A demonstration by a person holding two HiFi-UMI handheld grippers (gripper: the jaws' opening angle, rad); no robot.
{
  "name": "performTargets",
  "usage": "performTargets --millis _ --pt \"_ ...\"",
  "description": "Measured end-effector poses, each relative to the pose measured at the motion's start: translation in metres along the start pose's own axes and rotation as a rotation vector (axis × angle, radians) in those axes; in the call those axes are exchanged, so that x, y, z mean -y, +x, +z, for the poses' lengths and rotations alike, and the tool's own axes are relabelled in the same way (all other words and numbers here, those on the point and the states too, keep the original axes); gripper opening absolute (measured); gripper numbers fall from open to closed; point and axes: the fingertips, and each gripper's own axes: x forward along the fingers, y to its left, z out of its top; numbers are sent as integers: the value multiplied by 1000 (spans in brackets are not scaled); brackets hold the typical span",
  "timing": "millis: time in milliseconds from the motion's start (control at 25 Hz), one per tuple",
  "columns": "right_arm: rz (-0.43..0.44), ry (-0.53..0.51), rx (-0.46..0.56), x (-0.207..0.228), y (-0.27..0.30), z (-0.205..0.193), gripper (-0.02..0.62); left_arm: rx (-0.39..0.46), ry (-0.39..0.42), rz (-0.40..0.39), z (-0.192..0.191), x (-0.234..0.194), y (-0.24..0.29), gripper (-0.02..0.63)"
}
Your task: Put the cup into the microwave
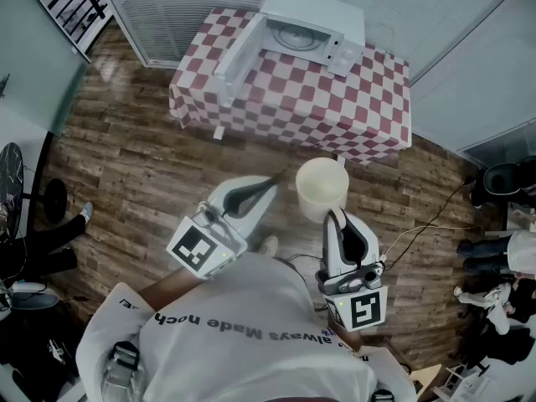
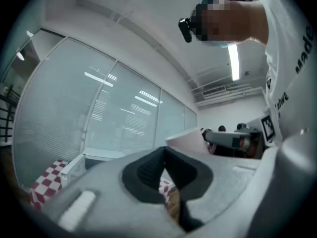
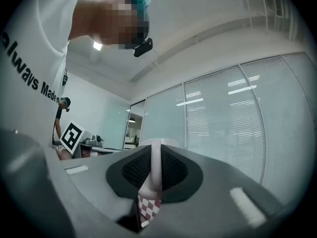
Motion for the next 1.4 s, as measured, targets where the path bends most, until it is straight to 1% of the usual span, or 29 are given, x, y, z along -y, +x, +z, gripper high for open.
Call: performTargets --millis 240,400,800,1000,1200,1400 --pt "-8 3 21 8 1 3 38 2 1 -3 1 -2 7 3" --pt "-3 27 41 15 -3 5 37 3 0 -8 1 4 15 3" --pt "-1 31 57 55 -28 -1 37 -2 -9 1 -13 31 52 4" --pt "1 31 55 70 -32 -3 37 -7 -10 13 -20 36 64 4" --pt "9 35 53 77 -25 -4 37 -10 -11 24 -21 30 70 3" --pt "18 32 55 79 -1 -7 37 -3 -15 33 -21 6 73 3"
